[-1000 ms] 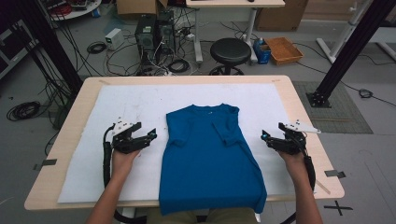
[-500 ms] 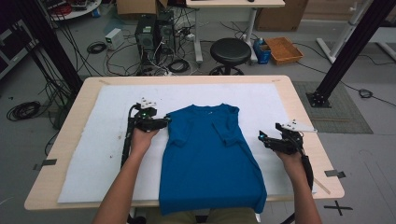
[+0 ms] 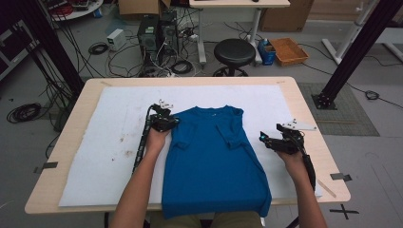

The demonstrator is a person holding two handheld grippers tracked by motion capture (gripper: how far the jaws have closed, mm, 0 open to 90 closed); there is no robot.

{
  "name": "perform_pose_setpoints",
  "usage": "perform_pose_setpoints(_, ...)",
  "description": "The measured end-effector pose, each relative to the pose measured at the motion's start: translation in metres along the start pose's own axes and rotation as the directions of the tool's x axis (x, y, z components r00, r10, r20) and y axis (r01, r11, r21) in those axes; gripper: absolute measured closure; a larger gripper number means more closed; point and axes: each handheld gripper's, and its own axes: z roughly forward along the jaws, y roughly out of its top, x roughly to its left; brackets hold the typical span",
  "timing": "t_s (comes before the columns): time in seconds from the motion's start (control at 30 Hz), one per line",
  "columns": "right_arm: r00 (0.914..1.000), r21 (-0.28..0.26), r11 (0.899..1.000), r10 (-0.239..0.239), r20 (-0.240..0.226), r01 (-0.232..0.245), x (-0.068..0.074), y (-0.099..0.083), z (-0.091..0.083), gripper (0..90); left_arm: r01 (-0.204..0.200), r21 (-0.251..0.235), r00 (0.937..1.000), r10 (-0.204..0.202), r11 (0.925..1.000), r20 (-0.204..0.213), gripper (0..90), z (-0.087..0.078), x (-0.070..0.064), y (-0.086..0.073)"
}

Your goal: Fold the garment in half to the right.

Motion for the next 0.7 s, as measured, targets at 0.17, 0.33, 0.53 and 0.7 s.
perform_pose_setpoints(0.17,0.9983,0.055,0.997,0.051,0.026,-0.053,-0.002,0.018,0.023,33.5,0.05,-0.024,0.9986,-0.05,0.9985,0.016,85.7,-0.001,0.004,-0.003)
perform_pose_setpoints(0.33,0.9975,0.16,0.985,0.07,0.001,-0.07,0.003,0.043,0.072,44.7,0.093,-0.042,0.9952,-0.092,0.9948,0.033,86.1,-0.001,0.007,-0.004)
perform_pose_setpoints(0.53,0.9998,0.229,0.973,-0.005,-0.017,0.009,0.02,0.062,0.115,60.9,0.103,-0.038,0.9942,-0.102,0.9939,0.034,86.2,-0.003,0.009,-0.004)
perform_pose_setpoints(0.7,0.9992,0.218,0.976,-0.032,0.024,0.026,0.026,0.062,0.134,66.9,0.131,-0.05,0.9907,-0.129,0.9901,0.044,86.1,-0.005,0.013,-0.006)
